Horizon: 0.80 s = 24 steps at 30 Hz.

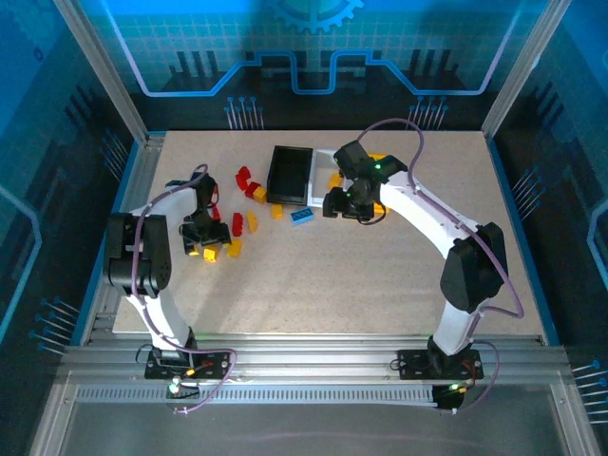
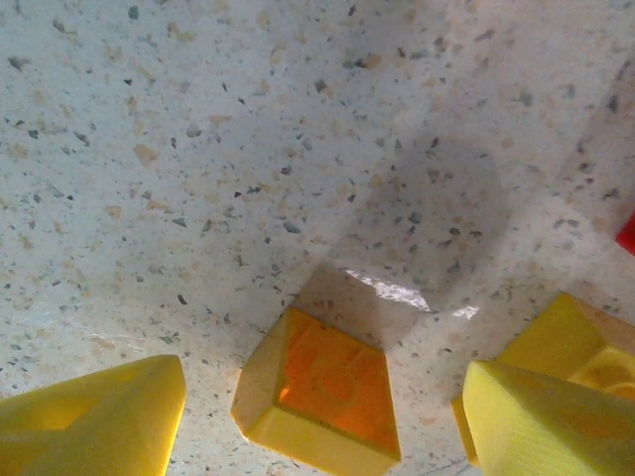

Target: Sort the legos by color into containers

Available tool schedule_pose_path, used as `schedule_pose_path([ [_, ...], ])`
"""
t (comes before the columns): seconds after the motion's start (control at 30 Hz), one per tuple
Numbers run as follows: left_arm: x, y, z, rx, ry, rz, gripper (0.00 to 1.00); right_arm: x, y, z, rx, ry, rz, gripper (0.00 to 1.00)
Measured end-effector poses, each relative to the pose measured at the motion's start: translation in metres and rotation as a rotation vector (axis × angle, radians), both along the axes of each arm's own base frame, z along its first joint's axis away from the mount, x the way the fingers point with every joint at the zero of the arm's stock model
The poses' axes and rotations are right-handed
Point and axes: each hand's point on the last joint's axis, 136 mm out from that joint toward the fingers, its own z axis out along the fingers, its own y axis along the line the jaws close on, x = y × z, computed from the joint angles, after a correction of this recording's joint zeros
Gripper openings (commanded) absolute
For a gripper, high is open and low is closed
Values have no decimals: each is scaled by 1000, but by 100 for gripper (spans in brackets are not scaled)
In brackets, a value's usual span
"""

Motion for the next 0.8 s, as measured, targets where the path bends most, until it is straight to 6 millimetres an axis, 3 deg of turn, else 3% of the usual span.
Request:
schedule_pose_path([
  [0.33, 4, 0, -4, -5, -8, -21, 53, 0, -1, 0, -3, 0, -12, 61],
  [0.7, -8, -3, -12, -32, 25, -14, 54, 0, -1, 0, -18, -9, -11, 61],
  [0.8, -14, -4, -15, -39, 41, -14, 49, -1, 1, 0, -18, -9, -7, 60],
])
